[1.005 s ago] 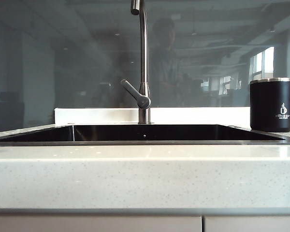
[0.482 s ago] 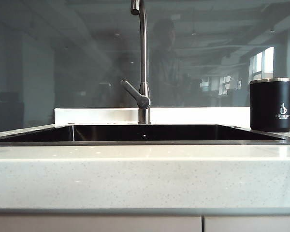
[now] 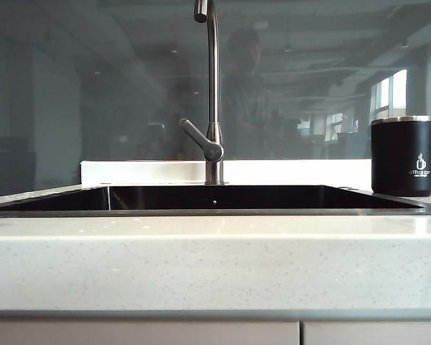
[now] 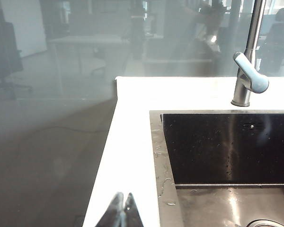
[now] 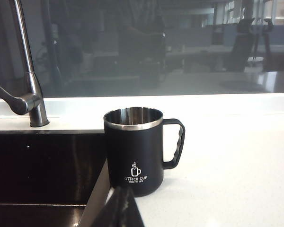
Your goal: Pick up the mug next to the sink, go to the faucet to get some water, pour the water into the sink, and finally put the mug back to its place.
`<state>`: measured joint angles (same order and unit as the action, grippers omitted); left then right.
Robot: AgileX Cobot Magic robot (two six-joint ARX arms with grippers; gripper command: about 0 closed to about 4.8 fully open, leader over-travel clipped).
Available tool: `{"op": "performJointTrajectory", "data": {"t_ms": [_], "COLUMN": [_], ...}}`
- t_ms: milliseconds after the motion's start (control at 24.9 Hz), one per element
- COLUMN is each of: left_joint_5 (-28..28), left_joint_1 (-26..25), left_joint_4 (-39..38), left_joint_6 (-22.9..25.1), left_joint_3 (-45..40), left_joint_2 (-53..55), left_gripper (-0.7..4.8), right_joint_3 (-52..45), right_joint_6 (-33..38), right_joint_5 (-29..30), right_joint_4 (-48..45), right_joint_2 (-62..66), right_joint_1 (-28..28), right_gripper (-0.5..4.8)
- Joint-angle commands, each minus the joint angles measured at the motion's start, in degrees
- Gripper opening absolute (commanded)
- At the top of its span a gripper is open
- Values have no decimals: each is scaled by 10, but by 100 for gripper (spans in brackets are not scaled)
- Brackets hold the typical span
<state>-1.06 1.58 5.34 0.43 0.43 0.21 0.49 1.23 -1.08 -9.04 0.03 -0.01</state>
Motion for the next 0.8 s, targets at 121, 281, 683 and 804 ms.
{"op": "performJointTrajectory", "data": {"t_ms": [121,281,683,804], "left_joint_5": [-2,-2,-2,-2], "left_joint_1": [-1,-1,-1,-1], "left_joint_4": [7,7,7,7], "left_joint_6": [2,2,2,2], "left_joint_3": [2,2,2,2], "left_joint_2": [0,0,0,0], "left_gripper": [-6,-6,-6,-6], "right_joint_3": [1,1,1,1], "right_joint_6": [0,0,0,0], "right_joint_5": [-1,-2,-3,-3], "right_joint_4": [7,7,7,7], "right_joint_2": [-1,-1,-1,-1], "right_joint_1": [0,0,0,0], "right_gripper": [-1,-1,-1,-1]}}
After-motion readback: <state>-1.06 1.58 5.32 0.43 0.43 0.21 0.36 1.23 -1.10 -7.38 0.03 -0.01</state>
